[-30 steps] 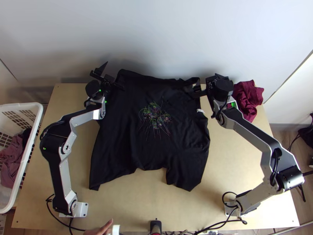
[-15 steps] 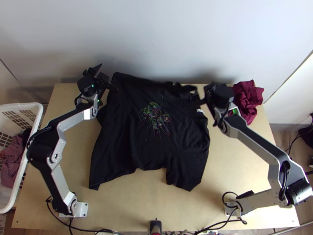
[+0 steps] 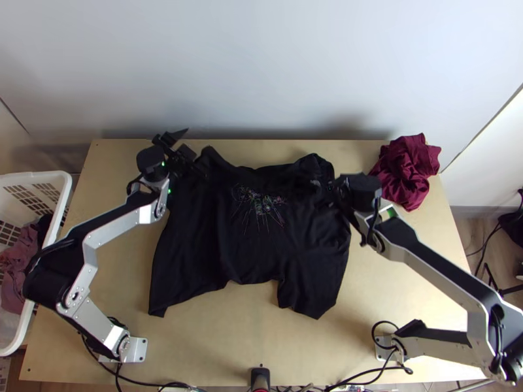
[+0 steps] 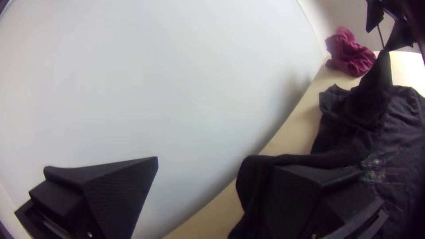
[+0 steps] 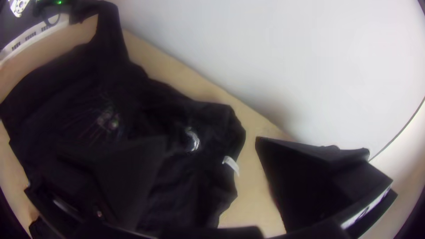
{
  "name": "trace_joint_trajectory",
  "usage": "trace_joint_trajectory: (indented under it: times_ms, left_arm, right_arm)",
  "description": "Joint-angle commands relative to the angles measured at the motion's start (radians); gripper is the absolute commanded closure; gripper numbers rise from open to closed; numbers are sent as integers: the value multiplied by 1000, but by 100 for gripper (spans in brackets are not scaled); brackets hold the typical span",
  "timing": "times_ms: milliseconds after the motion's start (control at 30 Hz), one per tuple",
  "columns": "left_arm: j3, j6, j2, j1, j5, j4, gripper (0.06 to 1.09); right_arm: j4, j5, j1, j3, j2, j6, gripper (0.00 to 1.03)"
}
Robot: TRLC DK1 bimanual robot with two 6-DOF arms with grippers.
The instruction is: Fold the t-shirt
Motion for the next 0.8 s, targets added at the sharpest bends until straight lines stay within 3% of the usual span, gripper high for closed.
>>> trace_joint_trajectory:
  times_ms: [0, 367, 433, 500, 633, 767]
  left_arm:
    - [-91, 112, -79, -73, 11, -22, 11]
    - [-218, 405, -210, -137, 11, -71, 11]
    - [-218, 434, -223, -143, 11, -97, 11]
    - [-215, 459, -234, -153, 11, -102, 11]
    - [-167, 469, -234, -173, 9, -126, 11]
    - [-72, 465, -266, -234, 12, -309, 11]
  right_arm:
    - [-82, -37, 22, -102, -93, -14, 11]
    - [-252, -120, -4, -44, -125, -86, 11]
    - [-254, -126, -9, -32, -121, -88, 11]
    - [-266, -126, -18, -4, -110, -88, 4]
    - [-309, -133, -53, 100, -61, -86, 4]
    - [-366, -148, -73, 246, -6, -71, 4]
